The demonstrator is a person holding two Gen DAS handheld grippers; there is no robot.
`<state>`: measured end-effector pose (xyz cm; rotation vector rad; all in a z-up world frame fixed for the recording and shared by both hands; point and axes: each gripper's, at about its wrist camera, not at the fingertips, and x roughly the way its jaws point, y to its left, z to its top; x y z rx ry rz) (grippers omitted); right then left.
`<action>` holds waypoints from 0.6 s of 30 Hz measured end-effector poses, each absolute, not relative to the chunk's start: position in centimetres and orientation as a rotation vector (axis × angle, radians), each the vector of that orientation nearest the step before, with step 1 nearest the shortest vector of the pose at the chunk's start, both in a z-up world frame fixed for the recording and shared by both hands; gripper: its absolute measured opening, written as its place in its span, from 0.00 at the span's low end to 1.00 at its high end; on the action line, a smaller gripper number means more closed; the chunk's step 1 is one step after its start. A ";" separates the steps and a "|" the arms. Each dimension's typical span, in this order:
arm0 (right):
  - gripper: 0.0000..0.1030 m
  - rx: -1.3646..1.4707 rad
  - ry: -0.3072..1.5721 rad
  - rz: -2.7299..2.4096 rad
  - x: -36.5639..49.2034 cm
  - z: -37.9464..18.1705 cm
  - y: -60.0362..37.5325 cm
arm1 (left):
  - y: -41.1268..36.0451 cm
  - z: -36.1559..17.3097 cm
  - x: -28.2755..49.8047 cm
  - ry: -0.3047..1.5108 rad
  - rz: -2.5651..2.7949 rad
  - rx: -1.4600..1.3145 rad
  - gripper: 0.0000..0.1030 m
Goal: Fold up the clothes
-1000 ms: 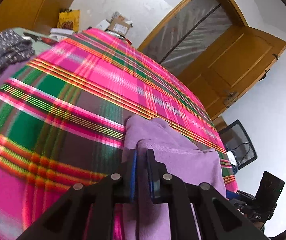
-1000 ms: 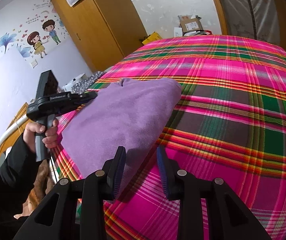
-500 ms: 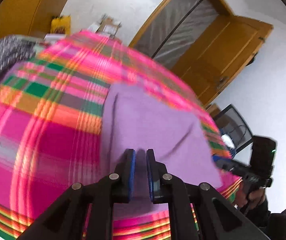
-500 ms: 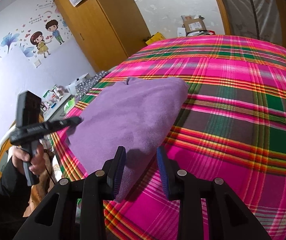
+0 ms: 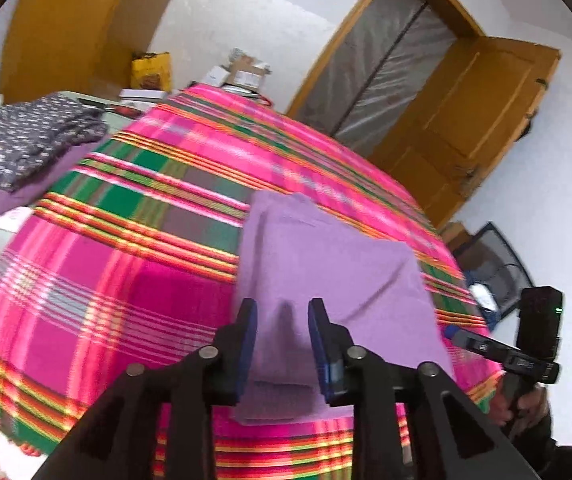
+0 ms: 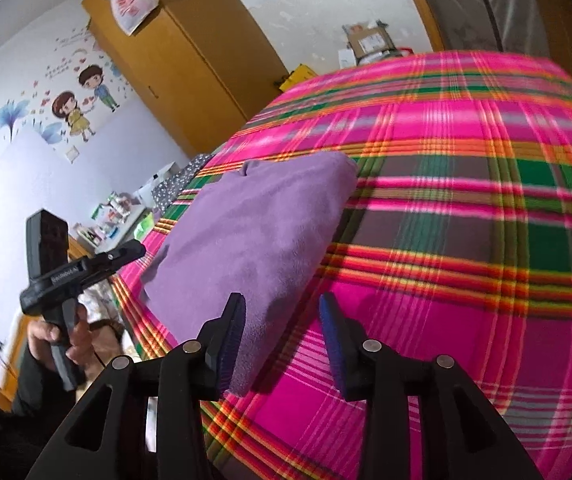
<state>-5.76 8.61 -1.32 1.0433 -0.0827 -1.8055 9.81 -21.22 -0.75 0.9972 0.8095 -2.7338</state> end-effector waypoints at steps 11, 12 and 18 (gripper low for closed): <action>0.39 1.158 -0.202 -1.693 -7.1 -3.0 7.8 | -21.8 -1.5 8.1 0.846 -2.689 1.061 0.47; 0.39 1.167 -0.208 -1.687 -7.3 -3.1 7.7 | -22.0 -1.6 7.9 0.853 -2.688 1.063 0.47; 0.51 1.217 -0.271 -1.653 -8.1 -3.8 7.1 | -22.9 -2.7 7.0 0.912 -2.686 1.109 0.47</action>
